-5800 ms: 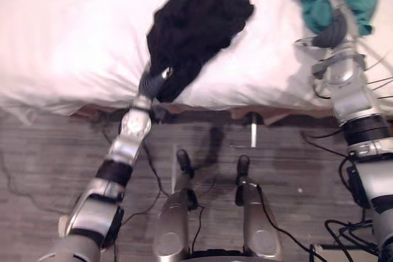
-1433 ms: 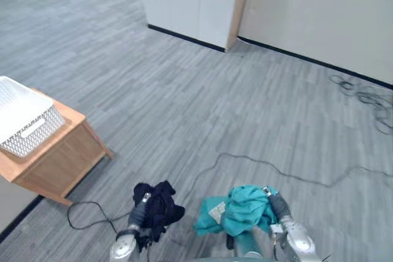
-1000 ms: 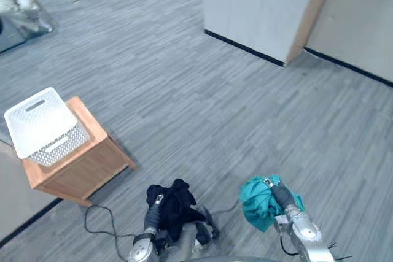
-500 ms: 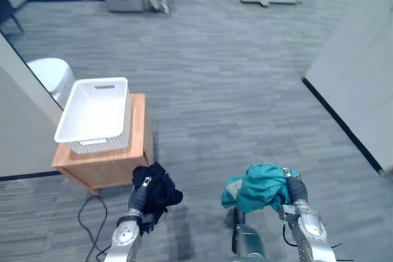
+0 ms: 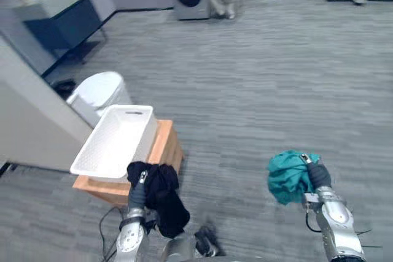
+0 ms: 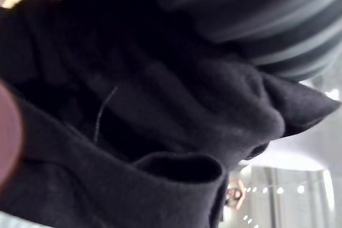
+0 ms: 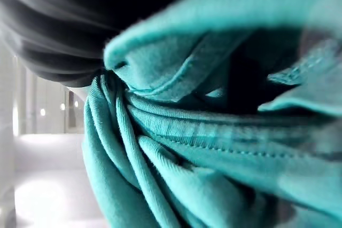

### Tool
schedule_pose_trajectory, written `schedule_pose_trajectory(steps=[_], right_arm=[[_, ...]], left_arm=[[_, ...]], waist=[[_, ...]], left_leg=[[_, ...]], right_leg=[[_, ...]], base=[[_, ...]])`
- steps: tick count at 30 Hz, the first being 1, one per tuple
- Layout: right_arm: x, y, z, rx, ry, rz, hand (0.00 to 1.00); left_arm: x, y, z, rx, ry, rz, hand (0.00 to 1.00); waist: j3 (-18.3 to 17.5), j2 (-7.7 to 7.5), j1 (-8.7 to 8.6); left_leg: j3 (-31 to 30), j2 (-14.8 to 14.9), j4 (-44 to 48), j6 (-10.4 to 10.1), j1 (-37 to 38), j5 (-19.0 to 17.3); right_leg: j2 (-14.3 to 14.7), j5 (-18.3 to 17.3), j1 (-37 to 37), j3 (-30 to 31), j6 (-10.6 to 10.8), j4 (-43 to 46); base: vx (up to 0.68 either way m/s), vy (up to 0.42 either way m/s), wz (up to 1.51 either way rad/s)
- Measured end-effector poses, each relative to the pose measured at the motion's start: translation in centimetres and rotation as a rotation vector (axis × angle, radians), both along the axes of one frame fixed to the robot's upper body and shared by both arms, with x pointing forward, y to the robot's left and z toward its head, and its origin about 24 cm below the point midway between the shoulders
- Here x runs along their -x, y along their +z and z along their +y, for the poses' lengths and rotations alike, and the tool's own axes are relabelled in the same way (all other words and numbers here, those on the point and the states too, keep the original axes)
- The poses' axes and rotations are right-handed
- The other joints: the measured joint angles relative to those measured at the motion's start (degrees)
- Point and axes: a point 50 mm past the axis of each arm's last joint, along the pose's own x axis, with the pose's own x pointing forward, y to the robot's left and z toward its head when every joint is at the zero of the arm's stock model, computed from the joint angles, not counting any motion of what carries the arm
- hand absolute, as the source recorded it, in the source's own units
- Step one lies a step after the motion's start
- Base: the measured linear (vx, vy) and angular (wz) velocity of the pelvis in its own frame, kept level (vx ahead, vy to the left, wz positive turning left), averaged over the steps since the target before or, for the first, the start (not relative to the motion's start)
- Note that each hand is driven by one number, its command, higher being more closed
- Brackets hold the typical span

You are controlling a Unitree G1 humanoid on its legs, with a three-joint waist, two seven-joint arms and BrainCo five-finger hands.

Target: Tidy the bed and pick cloth on bed and put in laundry

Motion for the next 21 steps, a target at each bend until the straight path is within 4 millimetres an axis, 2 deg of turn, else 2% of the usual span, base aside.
schedule_pose_trajectory(steps=[1, 2, 3, 4, 6, 8, 9, 10, 11, 12, 13, 14, 15, 16, 17, 18, 20, 21], right_arm=[[0.0, 0.0, 0.1, -0.002, 0.007, 0.0, 1.0], [-0.3, 0.0, 0.4, 0.002, 0.023, -0.005, 1.0], [-1.0, 0.2, 0.8, 0.0, 0.04, -0.02, 1.0], [-2.1, 0.0, 1.6, -0.014, 0.064, -0.025, 1.0], [-2.4, -0.8, 2.4, -0.041, 0.076, -0.002, 1.0], [-1.8, -1.6, 3.1, -0.07, 0.055, 0.014, 1.0], [-1.4, -1.5, 3.5, -0.079, 0.05, 0.004, 1.0], [-1.1, -0.8, 3.9, -0.082, 0.049, -0.038, 1.0], [-1.0, -0.3, 4.0, -0.08, 0.052, -0.057, 1.0], [-0.9, 0.6, 4.1, -0.072, 0.058, -0.098, 1.0], [-0.7, 1.4, 4.0, -0.063, 0.053, -0.134, 1.0], [-0.7, 1.7, 4.0, -0.06, 0.044, -0.145, 1.0], [-0.3, 2.2, 3.4, -0.05, 0.008, -0.167, 1.0], [-0.1, 2.7, 3.0, -0.042, -0.01, -0.186, 1.0], [0.0, 2.9, 2.9, -0.041, -0.014, -0.195, 1.0], [-0.6, 4.0, 2.3, -0.007, -0.007, -0.235, 1.0], [-1.4, 6.1, 1.8, 0.033, 0.004, -0.317, 1.0], [-1.5, 7.1, 1.6, 0.054, 0.011, -0.358, 1.0]], left_arm=[[0.2, 0.0, 0.1, -0.01, 0.001, 0.002, 1.0], [0.4, -0.1, 0.2, -0.017, 0.014, 0.013, 1.0], [0.6, -0.4, 0.2, -0.03, 0.023, 0.028, 1.0], [0.5, -0.4, 0.4, -0.057, 0.024, 0.032, 1.0], [-0.1, 0.0, 0.5, -0.09, 0.007, 0.019, 1.0], [-0.4, 0.2, 0.7, -0.113, -0.005, 0.012, 1.0], [-0.5, 0.7, 1.1, -0.136, -0.009, -0.006, 1.0], [-0.9, 1.7, 1.8, -0.175, -0.02, -0.046, 1.0], [-1.1, 2.2, 2.1, -0.189, -0.026, -0.063, 1.0], [-1.6, 3.2, 2.7, -0.223, -0.033, -0.106, 1.0], [-2.2, 4.4, 3.5, -0.25, -0.021, -0.155, 1.0], [-2.3, 4.9, 3.7, -0.257, -0.018, -0.172, 1.0], [-2.8, 5.8, 4.1, -0.267, -0.024, -0.217, 1.0], [-2.8, 6.9, 4.5, -0.285, -0.034, -0.264, 1.0], [-2.7, 7.5, 4.9, -0.294, -0.031, -0.286, 1.0], [-2.7, 8.2, 5.2, -0.27, 0.006, -0.324, 1.0], [-2.8, 8.3, 4.8, -0.233, 0.018, -0.344, 1.0], [-3.1, 8.4, 4.5, -0.219, 0.016, -0.355, 1.0]], waist=[[-0.7, -1.28, 0.31], [-1.4, -1.95, 0.24], [-1.7, -2.37, 0.36], [-1.7, -3.58, -0.06], [-0.8, -4.95, -0.23], [-0.5, -4.75, -0.92], [-0.4, -4.56, -1.15], [-0.5, -4.68, -1.52], [-0.5, -4.71, -1.71], [-0.7, -4.9, -1.88], [-1.0, -5.59, -2.54], [-1.1, -5.86, -3.09], [-1.5, -6.77, -3.64], [-2.0, -8.52, -3.39], [-2.5, -9.92, -3.33], [-3.1, -9.4, -3.02], [-2.7, -5.79, -3.18], [-2.4, -4.76, -3.36]], left_leg=[[-0.3, -1.1, -0.2, 2.4, 0.3, -0.6], [-1.5, -1.9, -0.9, 4.8, 0.9, 0.4], [-2.7, -3.1, -0.8, 8.6, 1.2, 1.4], [-5.5, -5.2, -1.3, 9.0, 2.2, 0.7], [-10.4, -7.2, -2.3, 8.4, 4.8, 0.5], [-17.1, -7.8, -4.4, 7.6, 9.4, 0.7], [-21.7, -7.6, -6.0, 6.3, 12.1, 1.1], [-26.7, -7.2, -7.3, 4.8, 13.5, 1.3], [-28.5, -6.9, -7.5, 4.3, 13.6, 1.3], [-33.0, -6.5, -7.6, 3.0, 13.5, 1.2], [-37.9, -6.5, -7.6, 1.6, 13.5, 0.9], [-39.8, -6.5, -7.3, 1.1, 13.6, 0.7], [-44.0, -6.7, -6.1, -1.1, 14.1, -0.5], [-45.8, -7.2, -4.5, -3.6, 14.6, -2.1], [-46.2, -7.8, -3.4, -5.0, 14.5, -2.9], [-46.5, -5.9, -0.6, -7.6, 14.3, -5.6], [-44.9, -1.4, 0.6, -9.2, 14.2, -5.7], [-42.7, 0.0, -0.1, -10.7, 14.3, -4.8]], right_leg=[[-1.7, -3.9, -0.5, -1.7, 1.2, 4.9], [-3.7, -6.8, -2.1, -2.5, 2.7, 13.5], [-7.1, -7.8, -5.8, -2.0, 3.4, 26.0], [-12.0, -5.6, -12.8, 0.8, 1.0, 42.9], [-14.7, -6.3, -17.0, 2.9, -0.4, 52.1], [-13.4, -6.5, -18.5, 6.4, -0.3, 49.9], [-11.1, -6.5, -19.4, 9.9, -0.3, 44.7], [-8.2, -6.4, -21.5, 16.0, -0.2, 36.3], [-7.0, -6.2, -22.2, 18.8, 0.2, 32.2], [-4.3, -4.7, -23.7, 27.0, 1.6, 22.7], [-2.6, -1.6, -24.4, 35.7, 3.1, 14.6], [-2.2, -0.3, -24.4, 38.2, 3.9, 12.1], [-1.7, 3.8, -23.6, 42.2, 5.1, 7.4], [-1.9, 11.3, -23.3, 41.9, 4.0, 5.7], [-2.2, 16.7, -23.3, 41.4, 2.7, 5.6], [-2.0, 12.0, -21.3, 38.5, 4.8, 6.4], [0.2, 12.6, -19.1, 35.4, 3.8, 4.0], [0.5, 12.8, -18.0, 33.8, 3.3, 3.1]], base=[[0.39, 0.013, 1.07], [0.38, 0.005, 0.87], [0.5, 0.005, 1.01], [0.6, 0.01, 1.11], [0.55, -0.044, 1.37], [0.45, -0.114, 1.85], [0.43, -0.22, 2.26], [0.5, -0.276, 1.93], [0.46, -0.305, 1.86], [0.36, -0.297, 1.85], [0.36, -0.319, 1.89], [0.37, -0.379, 2.06], [0.4, -0.432, 1.84], [0.4, -0.461, 1.73], [0.37, -0.49, 1.27], [0.26, -0.361, 0.75], [0.23, -0.335, 0.62], [0.18, -0.34, 0.86]])
